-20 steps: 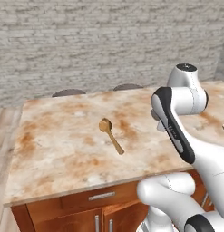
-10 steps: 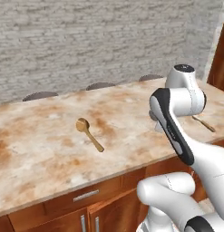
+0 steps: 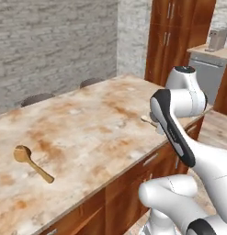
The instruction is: Organize the utensils by type. Pick up the wooden spoons from the counter and place them in the open cabinet. Then pick up the metallic utensils from the counter and place them in the open drawer.
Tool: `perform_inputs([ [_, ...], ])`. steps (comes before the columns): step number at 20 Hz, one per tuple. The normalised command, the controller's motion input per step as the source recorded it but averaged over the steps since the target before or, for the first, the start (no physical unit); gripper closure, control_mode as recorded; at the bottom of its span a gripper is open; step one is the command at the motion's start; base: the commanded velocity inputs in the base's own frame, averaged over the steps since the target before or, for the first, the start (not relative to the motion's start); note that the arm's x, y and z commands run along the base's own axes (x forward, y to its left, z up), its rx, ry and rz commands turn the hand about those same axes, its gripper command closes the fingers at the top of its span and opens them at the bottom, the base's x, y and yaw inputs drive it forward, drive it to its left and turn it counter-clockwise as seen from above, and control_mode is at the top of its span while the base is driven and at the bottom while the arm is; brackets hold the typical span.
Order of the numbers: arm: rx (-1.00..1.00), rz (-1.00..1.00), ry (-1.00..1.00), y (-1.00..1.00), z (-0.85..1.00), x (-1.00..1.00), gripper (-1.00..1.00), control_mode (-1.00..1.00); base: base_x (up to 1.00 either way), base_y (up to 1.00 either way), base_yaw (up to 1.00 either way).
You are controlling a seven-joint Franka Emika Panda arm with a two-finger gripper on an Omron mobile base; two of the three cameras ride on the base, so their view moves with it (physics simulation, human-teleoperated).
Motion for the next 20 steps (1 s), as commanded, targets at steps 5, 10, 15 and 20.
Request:
perform_inputs([
  [5, 0.0, 0.0, 0.0, 0.0, 0.0, 0.0, 1.0, 1.0, -0.03, -0.52, -0.54],
  [10, 0.0, 0.0, 0.0, 0.0, 0.0, 0.0, 1.0, 1.0, -0.05, -0.53, -0.53],
  [15, 0.0, 0.0, 0.0, 0.0, 0.0, 0.0, 1.0, 1.0, -0.05, -0.47, -0.52],
  [20, 0.0, 0.0, 0.0, 0.0, 0.0, 0.0, 1.0, 1.0, -0.01, -0.43, -0.52],
])
